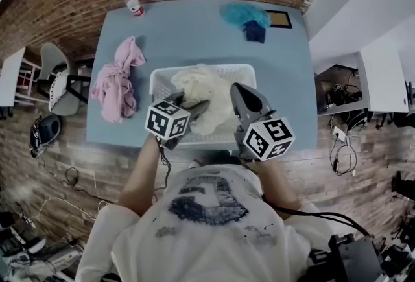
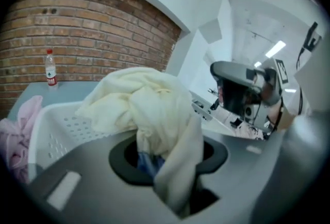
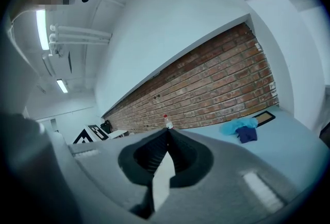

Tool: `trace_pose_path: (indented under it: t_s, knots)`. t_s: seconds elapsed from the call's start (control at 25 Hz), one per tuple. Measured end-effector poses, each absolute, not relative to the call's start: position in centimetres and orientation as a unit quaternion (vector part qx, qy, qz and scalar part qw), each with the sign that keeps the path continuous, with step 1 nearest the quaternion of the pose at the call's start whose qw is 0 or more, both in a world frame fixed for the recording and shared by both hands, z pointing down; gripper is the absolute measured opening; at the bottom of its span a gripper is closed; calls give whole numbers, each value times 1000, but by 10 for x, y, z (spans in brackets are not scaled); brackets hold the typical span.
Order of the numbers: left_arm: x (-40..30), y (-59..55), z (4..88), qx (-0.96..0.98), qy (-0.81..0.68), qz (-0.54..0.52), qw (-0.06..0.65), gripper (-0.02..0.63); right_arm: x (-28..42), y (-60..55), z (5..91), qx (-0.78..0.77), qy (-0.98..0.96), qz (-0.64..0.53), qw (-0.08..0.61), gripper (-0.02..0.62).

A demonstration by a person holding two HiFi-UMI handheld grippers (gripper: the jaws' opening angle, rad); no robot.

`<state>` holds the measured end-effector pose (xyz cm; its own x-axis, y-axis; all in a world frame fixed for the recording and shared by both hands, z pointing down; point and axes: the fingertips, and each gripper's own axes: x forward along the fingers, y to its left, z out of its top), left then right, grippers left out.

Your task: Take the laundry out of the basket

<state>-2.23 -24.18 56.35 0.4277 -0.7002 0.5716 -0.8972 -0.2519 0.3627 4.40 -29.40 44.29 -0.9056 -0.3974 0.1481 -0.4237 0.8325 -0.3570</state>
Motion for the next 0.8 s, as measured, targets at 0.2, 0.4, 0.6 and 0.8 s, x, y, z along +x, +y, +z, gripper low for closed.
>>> trace_pose_path:
  t_s: [0.2,0.4,0.6,0.8]
  knots:
    - [-35,-223,525,779,-545,117,287,169,37,-268,432,230,-954,189,21,-3]
    - [-52,-198,489,777,-572,80,250,169,31,-237,419,241,-954,176,10,-3]
    - [-65,-175,455,771,-598,67,209,169,29,-212,403,252,-955,154,1,-3]
    - [-75,-147,436,760,-622,45,186,169,26,-186,388,267,-955,129,-10,-3]
